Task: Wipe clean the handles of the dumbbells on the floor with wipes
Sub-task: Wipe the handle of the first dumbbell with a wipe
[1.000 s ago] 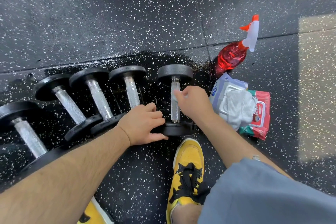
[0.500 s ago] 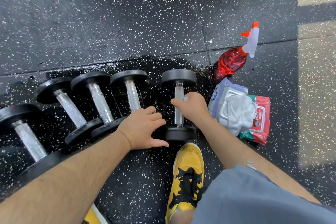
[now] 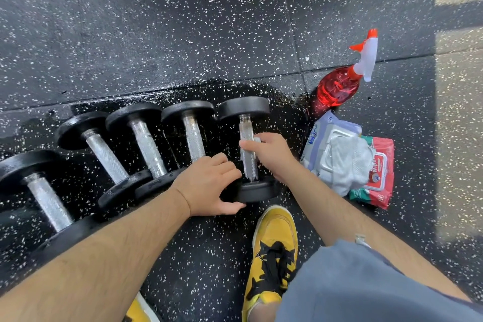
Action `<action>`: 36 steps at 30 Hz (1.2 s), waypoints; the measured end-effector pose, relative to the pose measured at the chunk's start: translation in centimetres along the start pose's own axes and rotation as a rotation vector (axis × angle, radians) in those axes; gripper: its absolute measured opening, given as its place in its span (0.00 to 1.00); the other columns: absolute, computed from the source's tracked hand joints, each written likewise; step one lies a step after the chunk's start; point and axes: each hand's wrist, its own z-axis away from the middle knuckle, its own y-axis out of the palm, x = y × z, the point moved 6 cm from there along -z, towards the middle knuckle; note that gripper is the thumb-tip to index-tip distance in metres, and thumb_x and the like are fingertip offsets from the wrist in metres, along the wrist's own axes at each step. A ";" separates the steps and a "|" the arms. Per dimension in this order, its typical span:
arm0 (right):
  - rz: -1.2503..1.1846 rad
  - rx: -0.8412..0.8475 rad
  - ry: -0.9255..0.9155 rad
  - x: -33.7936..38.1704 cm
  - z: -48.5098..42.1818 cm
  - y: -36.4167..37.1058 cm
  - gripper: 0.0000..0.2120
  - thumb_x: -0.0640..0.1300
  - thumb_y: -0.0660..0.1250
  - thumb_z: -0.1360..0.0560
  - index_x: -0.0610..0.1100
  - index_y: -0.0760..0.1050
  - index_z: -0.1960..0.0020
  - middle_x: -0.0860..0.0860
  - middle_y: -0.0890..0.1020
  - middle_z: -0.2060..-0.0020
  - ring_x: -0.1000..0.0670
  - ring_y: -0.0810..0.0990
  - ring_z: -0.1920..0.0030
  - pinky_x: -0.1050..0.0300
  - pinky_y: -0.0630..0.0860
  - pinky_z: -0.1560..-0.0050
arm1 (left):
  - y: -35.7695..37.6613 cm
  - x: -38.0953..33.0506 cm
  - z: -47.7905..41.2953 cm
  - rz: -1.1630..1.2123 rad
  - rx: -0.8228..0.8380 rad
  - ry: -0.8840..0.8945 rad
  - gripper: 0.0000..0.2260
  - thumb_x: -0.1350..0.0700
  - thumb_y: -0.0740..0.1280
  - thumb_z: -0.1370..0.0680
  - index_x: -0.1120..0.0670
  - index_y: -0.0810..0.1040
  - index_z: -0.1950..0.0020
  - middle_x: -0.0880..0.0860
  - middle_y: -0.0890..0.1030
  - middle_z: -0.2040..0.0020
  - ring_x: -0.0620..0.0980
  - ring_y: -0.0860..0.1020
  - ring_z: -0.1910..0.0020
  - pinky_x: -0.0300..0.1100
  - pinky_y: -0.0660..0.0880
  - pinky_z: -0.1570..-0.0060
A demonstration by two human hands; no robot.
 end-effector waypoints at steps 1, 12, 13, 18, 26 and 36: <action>-0.064 0.016 0.016 -0.1 0.0 0.2 0.19 0.48 0.75 0.27 0.41 0.71 0.69 0.50 0.70 0.73 0.52 0.68 0.70 0.57 0.65 0.62 | 0.0 -0.1 -0.1 0.008 -0.002 -0.005 0.28 0.30 0.65 0.26 0.54 0.82 0.47 0.48 0.80 0.55 0.52 0.74 0.52 0.50 0.77 0.57; 0.302 -0.054 -0.095 0.5 1.3 -0.1 0.21 0.55 0.64 0.21 0.47 0.62 0.67 0.53 0.64 0.73 0.53 0.62 0.71 0.56 0.60 0.68 | 0.0 -0.3 -0.1 0.011 -0.027 0.060 0.21 0.33 0.68 0.26 0.52 0.80 0.56 0.46 0.77 0.60 0.52 0.72 0.56 0.50 0.75 0.63; 0.345 -0.121 -0.194 1.0 1.9 -0.2 0.20 0.51 0.62 0.20 0.46 0.61 0.67 0.53 0.64 0.73 0.53 0.61 0.71 0.55 0.60 0.67 | 0.0 -0.4 -0.2 0.010 -0.035 0.060 0.21 0.33 0.68 0.26 0.52 0.80 0.57 0.46 0.77 0.60 0.52 0.72 0.56 0.50 0.75 0.63; 0.414 -0.462 -0.597 2.2 4.2 -0.5 0.09 0.34 0.60 0.19 0.37 0.79 0.45 0.47 0.79 0.54 0.47 0.76 0.51 0.56 0.73 0.49 | 0.0 -0.3 -0.1 0.002 -0.043 0.062 0.21 0.33 0.69 0.27 0.52 0.80 0.56 0.45 0.77 0.60 0.52 0.72 0.55 0.50 0.76 0.63; 0.784 -0.339 -0.982 4.7 3.0 1.6 0.16 0.28 0.65 0.26 0.35 0.80 0.41 0.45 0.83 0.47 0.41 0.78 0.50 0.50 0.78 0.48 | 0.3 -0.2 -0.1 0.011 -0.052 0.066 0.22 0.33 0.69 0.27 0.53 0.81 0.56 0.47 0.77 0.61 0.53 0.73 0.56 0.52 0.76 0.63; 0.515 -0.487 -0.636 4.1 2.1 0.6 0.09 0.33 0.64 0.24 0.41 0.81 0.50 0.50 0.79 0.54 0.50 0.77 0.53 0.56 0.74 0.54 | 0.1 -0.2 -0.2 0.026 -0.077 0.066 0.21 0.34 0.70 0.27 0.53 0.80 0.58 0.47 0.76 0.62 0.53 0.73 0.56 0.52 0.76 0.64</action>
